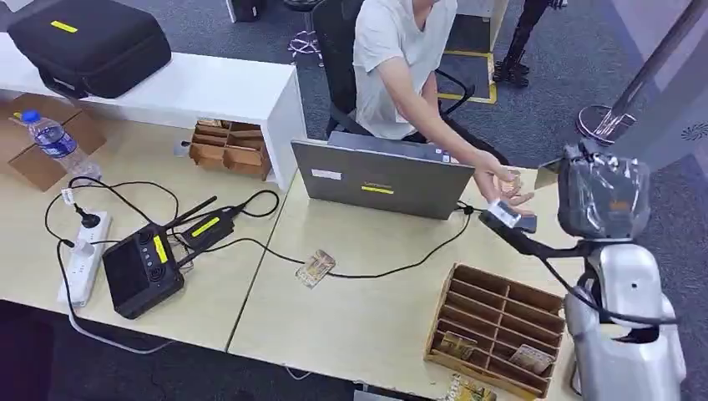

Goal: Pass the card to the sensor for recognition and then transmit it.

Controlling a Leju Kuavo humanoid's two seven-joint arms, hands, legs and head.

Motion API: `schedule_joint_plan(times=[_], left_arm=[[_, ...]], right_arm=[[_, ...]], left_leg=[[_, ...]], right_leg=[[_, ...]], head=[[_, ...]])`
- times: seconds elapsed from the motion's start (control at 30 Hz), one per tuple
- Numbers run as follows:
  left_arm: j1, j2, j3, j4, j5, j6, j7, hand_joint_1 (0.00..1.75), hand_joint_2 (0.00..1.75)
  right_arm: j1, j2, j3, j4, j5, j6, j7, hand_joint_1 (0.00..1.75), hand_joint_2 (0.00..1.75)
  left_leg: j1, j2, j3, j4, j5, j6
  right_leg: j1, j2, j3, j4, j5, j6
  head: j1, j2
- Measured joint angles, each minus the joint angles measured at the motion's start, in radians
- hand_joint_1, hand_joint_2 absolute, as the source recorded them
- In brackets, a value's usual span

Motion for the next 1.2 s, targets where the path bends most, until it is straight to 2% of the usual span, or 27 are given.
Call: schedule_joint_plan(times=[0.17, 0.33, 0.5, 0.7, 0.73, 1.2], left_arm=[[-0.001, 0.0, -0.027, 0.0, -0.017, -0.011, -0.008, 0.0, 1.75], [-0.002, 0.0, -0.047, 0.0, -0.023, -0.014, -0.013, 0.0, 1.75], [-0.002, 0.0, -0.058, 0.0, -0.024, -0.015, -0.013, 0.0, 1.75], [-0.002, 0.0, -0.062, 0.0, -0.024, -0.019, -0.016, 0.0, 1.75], [-0.002, 0.0, -0.063, 0.0, -0.024, -0.019, -0.016, 0.0, 1.75], [-0.001, -0.006, -0.066, 0.0, -0.004, -0.006, -0.016, 0.0, 1.75]], right_arm=[[-0.234, 0.02, 0.043, 0.224, 0.026, 0.005, 0.042, 1.75, 1.75], [-0.355, 0.035, 0.062, 0.382, 0.026, -0.026, 0.077, 1.75, 1.75], [-0.389, 0.047, 0.067, 0.469, 0.026, -0.027, 0.084, 1.75, 1.75], [-0.389, 0.049, 0.068, 0.508, 0.026, -0.026, 0.092, 1.75, 1.75], [-0.389, 0.049, 0.068, 0.511, 0.026, -0.026, 0.092, 0.0, 1.75], [-0.384, 0.027, 0.051, 0.526, 0.027, -0.01, 0.101, 0.0, 1.75]], left_leg=[[0.0, -0.002, 0.0, 0.0, 0.002, -0.001], [0.0, -0.003, -0.001, 0.0, 0.002, -0.001], [0.0, -0.003, -0.002, 0.0, 0.002, -0.001], [0.0, -0.003, -0.002, 0.0, 0.002, -0.001], [0.0, -0.003, -0.002, 0.0, 0.002, -0.001], [0.0, -0.003, -0.003, 0.0, 0.002, -0.001]], right_leg=[[0.0, -0.002, 0.0, 0.001, 0.0, 0.0], [0.0, -0.002, 0.0, 0.001, 0.0, 0.0], [0.0, -0.003, -0.001, 0.001, 0.0, 0.0], [0.0, -0.003, -0.003, 0.001, 0.0, 0.0], [0.0, -0.003, -0.003, 0.001, 0.0, 0.0], [0.0, -0.002, -0.004, 0.001, 0.0, 0.0]], head=[[0.0, 0.0], [0.0, 0.0], [0.0, 0.0], [0.0, 0.0], [0.0, 0.0], [0.0, 0.0]])
